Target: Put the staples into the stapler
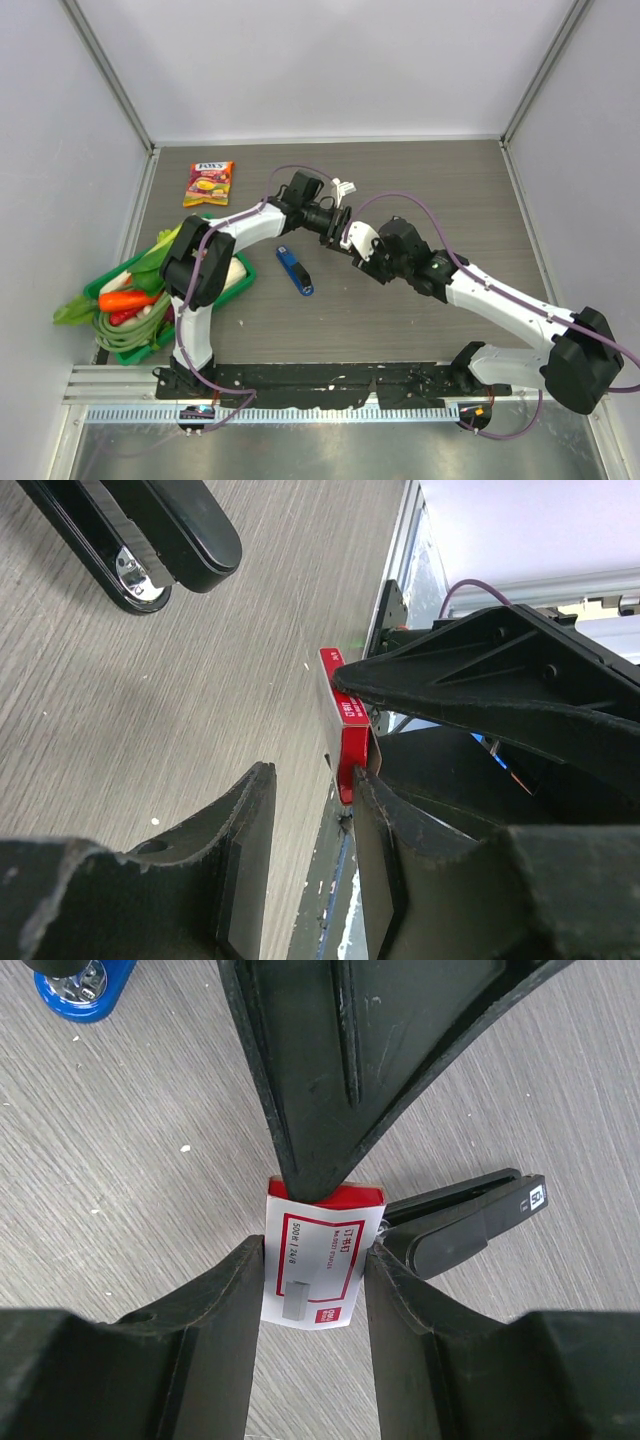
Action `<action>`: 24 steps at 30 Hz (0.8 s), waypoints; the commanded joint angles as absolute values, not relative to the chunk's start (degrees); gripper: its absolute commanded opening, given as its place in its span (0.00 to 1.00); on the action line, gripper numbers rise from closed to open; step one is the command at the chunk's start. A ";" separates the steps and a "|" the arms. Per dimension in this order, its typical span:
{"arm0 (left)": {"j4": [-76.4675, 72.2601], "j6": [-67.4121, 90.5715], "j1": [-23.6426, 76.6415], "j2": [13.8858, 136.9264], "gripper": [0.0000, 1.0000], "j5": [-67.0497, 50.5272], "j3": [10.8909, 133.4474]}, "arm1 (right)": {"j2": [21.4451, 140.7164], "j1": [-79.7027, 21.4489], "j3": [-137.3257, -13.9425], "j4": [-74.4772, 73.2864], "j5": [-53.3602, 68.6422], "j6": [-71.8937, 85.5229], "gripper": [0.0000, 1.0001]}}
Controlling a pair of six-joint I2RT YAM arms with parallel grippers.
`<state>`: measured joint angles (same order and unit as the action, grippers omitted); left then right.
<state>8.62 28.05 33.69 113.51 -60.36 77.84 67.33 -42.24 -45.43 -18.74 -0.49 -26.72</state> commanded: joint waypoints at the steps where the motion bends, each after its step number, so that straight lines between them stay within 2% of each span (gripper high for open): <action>1: 9.05 26.89 35.68 114.52 0.40 -59.24 78.58 | 67.15 -42.54 -49.57 -12.22 3.16 -25.23 0.41; 24: 13.53 23.12 39.46 117.42 0.39 -59.15 80.60 | 66.71 -42.54 -50.01 -10.64 2.55 -23.73 0.43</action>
<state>11.90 24.80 36.36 115.90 -59.53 79.40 67.92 -42.13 -45.45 -22.94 0.54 -24.86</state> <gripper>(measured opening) 0.389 0.466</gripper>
